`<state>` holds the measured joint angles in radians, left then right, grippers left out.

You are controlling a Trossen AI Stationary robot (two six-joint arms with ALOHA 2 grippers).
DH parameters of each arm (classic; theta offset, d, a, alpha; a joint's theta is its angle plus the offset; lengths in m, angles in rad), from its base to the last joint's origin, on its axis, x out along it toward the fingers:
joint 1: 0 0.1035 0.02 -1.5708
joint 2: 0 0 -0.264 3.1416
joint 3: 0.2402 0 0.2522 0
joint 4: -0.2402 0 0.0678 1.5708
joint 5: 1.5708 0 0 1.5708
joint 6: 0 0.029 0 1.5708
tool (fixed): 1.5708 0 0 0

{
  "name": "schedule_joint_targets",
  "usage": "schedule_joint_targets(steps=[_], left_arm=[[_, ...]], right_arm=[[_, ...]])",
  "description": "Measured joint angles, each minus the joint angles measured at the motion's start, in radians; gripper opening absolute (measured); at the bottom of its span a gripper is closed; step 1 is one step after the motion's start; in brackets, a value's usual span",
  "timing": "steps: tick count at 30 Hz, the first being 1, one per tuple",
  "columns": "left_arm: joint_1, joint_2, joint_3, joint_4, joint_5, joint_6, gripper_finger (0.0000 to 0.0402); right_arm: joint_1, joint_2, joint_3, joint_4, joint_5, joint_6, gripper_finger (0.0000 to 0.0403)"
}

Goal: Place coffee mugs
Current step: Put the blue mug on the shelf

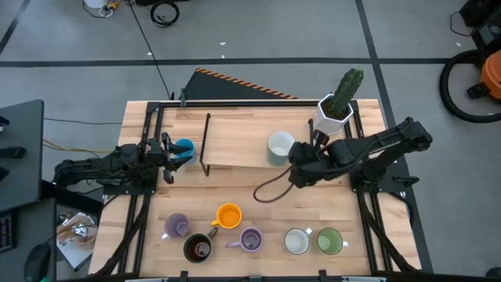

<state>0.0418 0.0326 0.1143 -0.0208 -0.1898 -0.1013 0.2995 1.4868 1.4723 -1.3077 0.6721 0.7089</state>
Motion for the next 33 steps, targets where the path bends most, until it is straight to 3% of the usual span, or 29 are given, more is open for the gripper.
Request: schedule_joint_targets(steps=[24,33], left_arm=[[0.0,0.0,0.0,-0.006,0.0,-0.019,0.0155],[0.0,0.0,0.0,-0.008,0.0,-0.018,0.0155]], right_arm=[[-0.272,0.0,0.0,-0.046,-0.108,0.191,0.0058],[-0.286,0.002,-0.002,-0.043,-0.133,0.152,0.0048]])
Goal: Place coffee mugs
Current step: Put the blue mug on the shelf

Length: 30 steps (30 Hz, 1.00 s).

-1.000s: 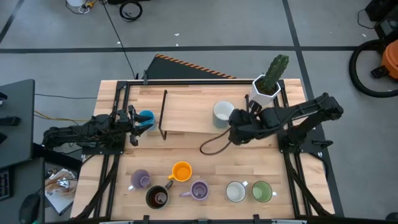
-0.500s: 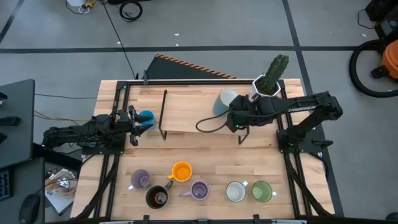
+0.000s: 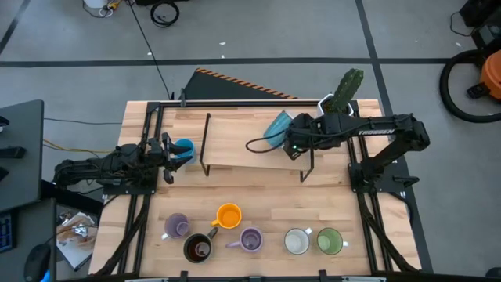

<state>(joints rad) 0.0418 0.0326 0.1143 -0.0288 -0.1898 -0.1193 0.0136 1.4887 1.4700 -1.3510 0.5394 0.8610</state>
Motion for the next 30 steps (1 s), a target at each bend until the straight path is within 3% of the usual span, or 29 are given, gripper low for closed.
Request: schedule_joint_targets(steps=[15,19,24,30], left_arm=[[0.0,0.046,0.0,0.082,0.021,-0.07,0.0155],[0.0,0.15,0.045,0.074,0.057,-0.084,0.0155],[0.0,0.297,0.224,-0.017,0.022,-0.015,0.0155],[0.001,0.61,0.45,0.001,0.01,0.086,0.0155]], right_arm=[[0.096,0.0,0.0,0.0,0.047,-0.007,0.0046],[0.108,0.0,0.0,0.002,0.078,-0.027,0.0046],[0.122,0.0,0.0,0.002,0.088,-0.06,0.0046],[0.123,-0.001,0.001,0.002,0.113,-0.123,0.0046]])
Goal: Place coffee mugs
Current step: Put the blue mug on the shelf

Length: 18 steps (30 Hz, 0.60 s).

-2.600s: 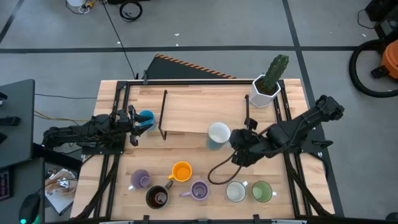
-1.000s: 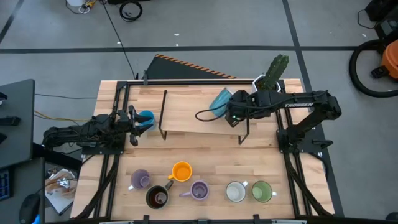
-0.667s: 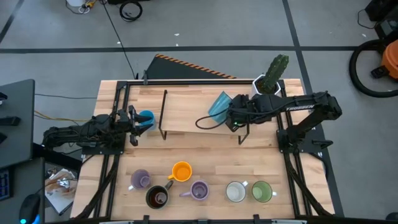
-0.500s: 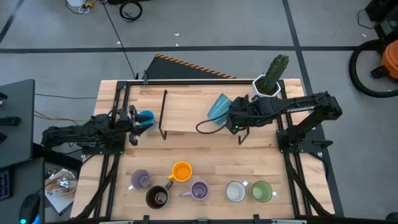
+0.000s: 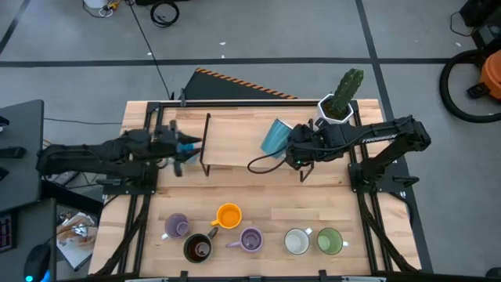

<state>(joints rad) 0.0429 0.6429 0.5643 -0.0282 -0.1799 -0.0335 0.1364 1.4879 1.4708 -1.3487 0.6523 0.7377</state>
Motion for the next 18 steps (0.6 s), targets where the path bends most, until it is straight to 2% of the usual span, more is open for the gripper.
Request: schedule_joint_targets(steps=[5,9,11,13,18], left_arm=[[0.02,0.26,0.153,0.067,0.029,0.066,0.0158],[0.103,0.405,0.264,0.064,0.222,0.056,0.017],[0.142,0.456,0.298,0.06,0.32,0.044,0.0179],[0.166,0.492,0.32,0.063,0.37,0.037,0.0185],[0.174,0.518,0.329,0.078,0.392,0.042,0.0189]], right_arm=[[0.024,0.0,0.001,0.01,0.098,-0.091,0.0046],[0.07,-0.001,0.001,0.01,0.214,-0.174,0.0046],[0.092,-0.002,-0.005,0.022,0.257,-0.218,0.0045],[0.113,-0.002,-0.022,0.037,0.291,-0.265,0.0045],[0.15,0.037,-0.06,0.051,0.373,-0.364,0.0044]])
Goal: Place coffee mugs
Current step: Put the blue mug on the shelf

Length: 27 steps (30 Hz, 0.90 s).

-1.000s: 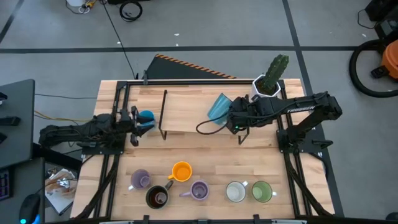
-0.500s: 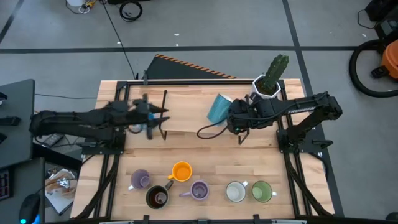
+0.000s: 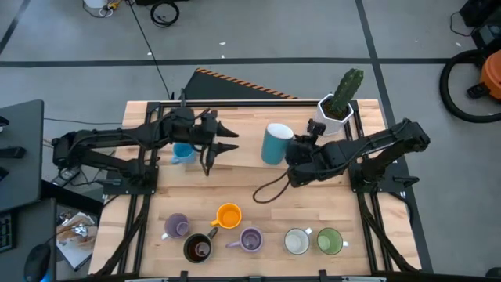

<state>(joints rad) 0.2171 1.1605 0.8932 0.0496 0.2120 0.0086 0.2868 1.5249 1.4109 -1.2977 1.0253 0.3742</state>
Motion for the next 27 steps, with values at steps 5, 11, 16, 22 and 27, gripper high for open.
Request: schedule_joint_targets(steps=[5,11,16,22,27], left_arm=[[-0.001,-0.042,0.001,0.018,-0.017,-0.004,0.0189],[-0.014,-0.077,0.001,0.004,-0.078,-0.001,0.0189],[-0.014,-0.085,0.001,-0.008,-0.08,0.002,0.0189],[-0.014,-0.085,0.001,-0.028,-0.077,0.0,0.0189],[-0.015,-0.085,0.001,-0.022,-0.077,-0.023,0.0189]], right_arm=[[0.013,0.077,0.0,-0.009,0.139,-0.087,0.0044],[0.006,0.154,0.0,-0.068,0.216,-0.076,0.0044],[-0.007,0.185,0.0,-0.108,0.242,-0.029,0.0046],[0.001,0.187,0.0,-0.117,0.194,-0.011,0.0063],[0.015,0.187,0.0,-0.113,0.158,0.001,0.0106]])
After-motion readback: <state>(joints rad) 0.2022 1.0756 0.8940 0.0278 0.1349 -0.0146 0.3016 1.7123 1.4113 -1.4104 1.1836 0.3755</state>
